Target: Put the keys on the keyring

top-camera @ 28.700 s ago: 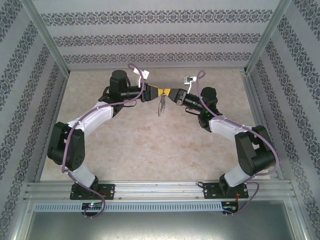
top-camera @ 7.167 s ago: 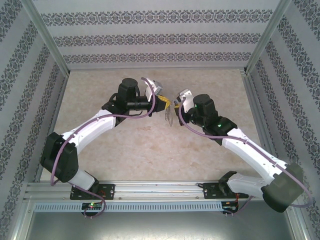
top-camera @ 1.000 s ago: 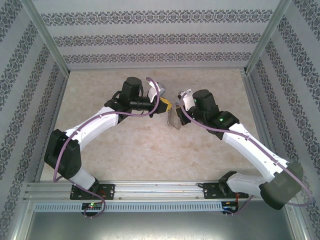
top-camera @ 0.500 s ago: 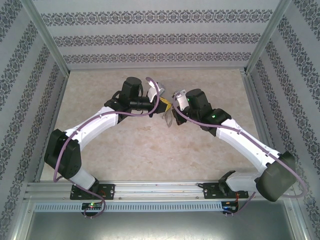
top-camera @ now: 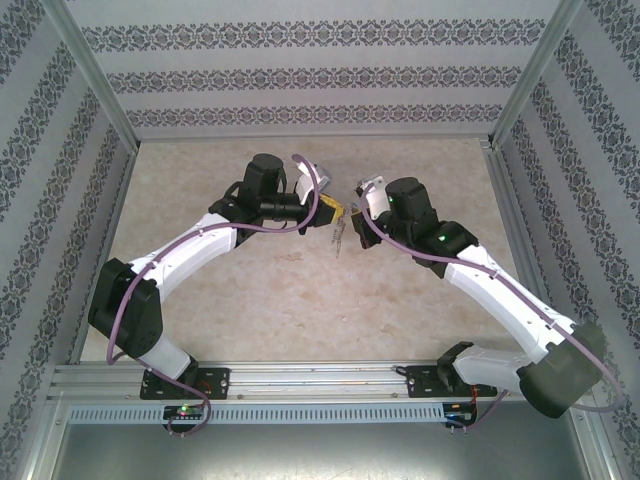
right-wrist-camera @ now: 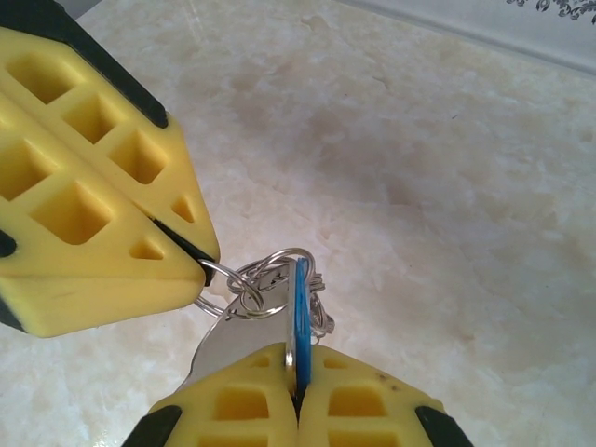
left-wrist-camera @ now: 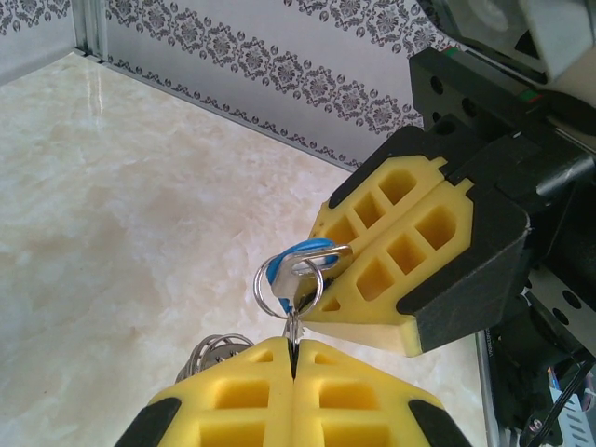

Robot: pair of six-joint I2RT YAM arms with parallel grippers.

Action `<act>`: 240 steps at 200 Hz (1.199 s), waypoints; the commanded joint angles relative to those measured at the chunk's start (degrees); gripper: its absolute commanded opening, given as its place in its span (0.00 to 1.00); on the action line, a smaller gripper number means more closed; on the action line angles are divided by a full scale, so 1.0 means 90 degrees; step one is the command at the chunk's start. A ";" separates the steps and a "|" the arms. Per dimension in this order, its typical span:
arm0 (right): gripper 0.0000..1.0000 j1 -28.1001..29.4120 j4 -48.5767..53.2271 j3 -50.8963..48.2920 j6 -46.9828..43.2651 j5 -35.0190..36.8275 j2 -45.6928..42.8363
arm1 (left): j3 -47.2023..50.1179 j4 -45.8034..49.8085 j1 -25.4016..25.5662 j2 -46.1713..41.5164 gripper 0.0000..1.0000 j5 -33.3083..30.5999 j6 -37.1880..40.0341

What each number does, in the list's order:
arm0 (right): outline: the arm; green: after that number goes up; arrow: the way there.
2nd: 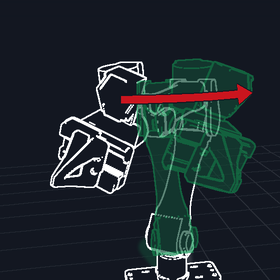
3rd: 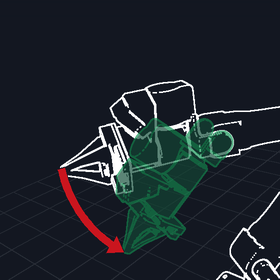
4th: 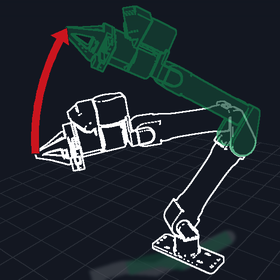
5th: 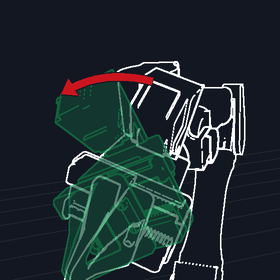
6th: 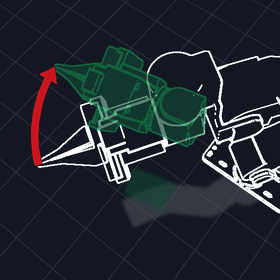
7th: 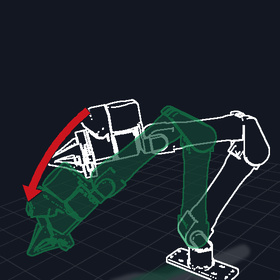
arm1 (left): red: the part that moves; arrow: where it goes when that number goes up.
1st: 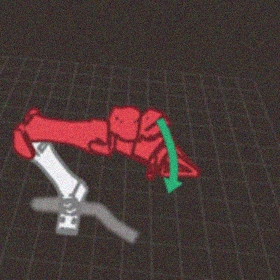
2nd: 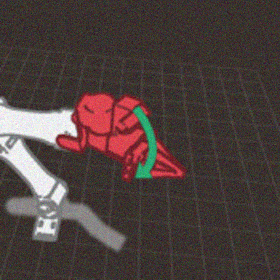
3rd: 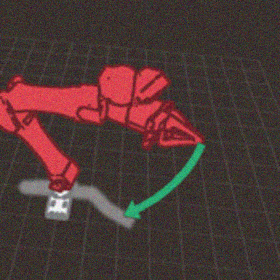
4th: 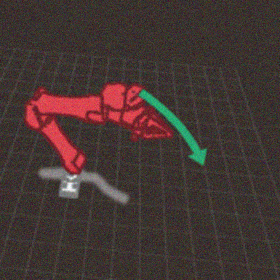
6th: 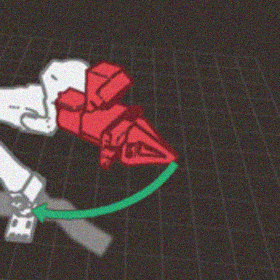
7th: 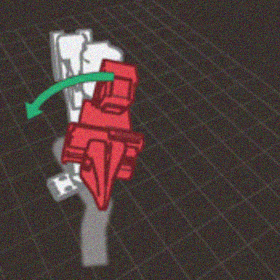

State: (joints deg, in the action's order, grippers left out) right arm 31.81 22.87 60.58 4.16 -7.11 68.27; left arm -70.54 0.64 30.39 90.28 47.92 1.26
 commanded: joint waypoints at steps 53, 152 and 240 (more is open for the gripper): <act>0.00 -0.0346 -0.0188 0.0196 0.0123 0.0207 0.0217 | 0.0500 -0.1086 0.0027 -0.0408 0.48 -0.0534 -0.0583; 0.00 -0.0496 -0.0454 0.2120 0.0019 -0.0298 0.2527 | 0.1711 -0.2102 -0.0443 -0.1468 1.00 -0.2187 -0.1393; 0.00 0.0181 -0.0285 0.3832 0.0209 -0.0396 0.4982 | 0.2141 -0.1778 -0.0703 -0.2375 1.00 -0.2697 -0.1495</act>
State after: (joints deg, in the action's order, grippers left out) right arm 30.28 21.04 95.50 4.49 -9.93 111.59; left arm -52.18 -14.59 24.71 71.16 25.76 -11.25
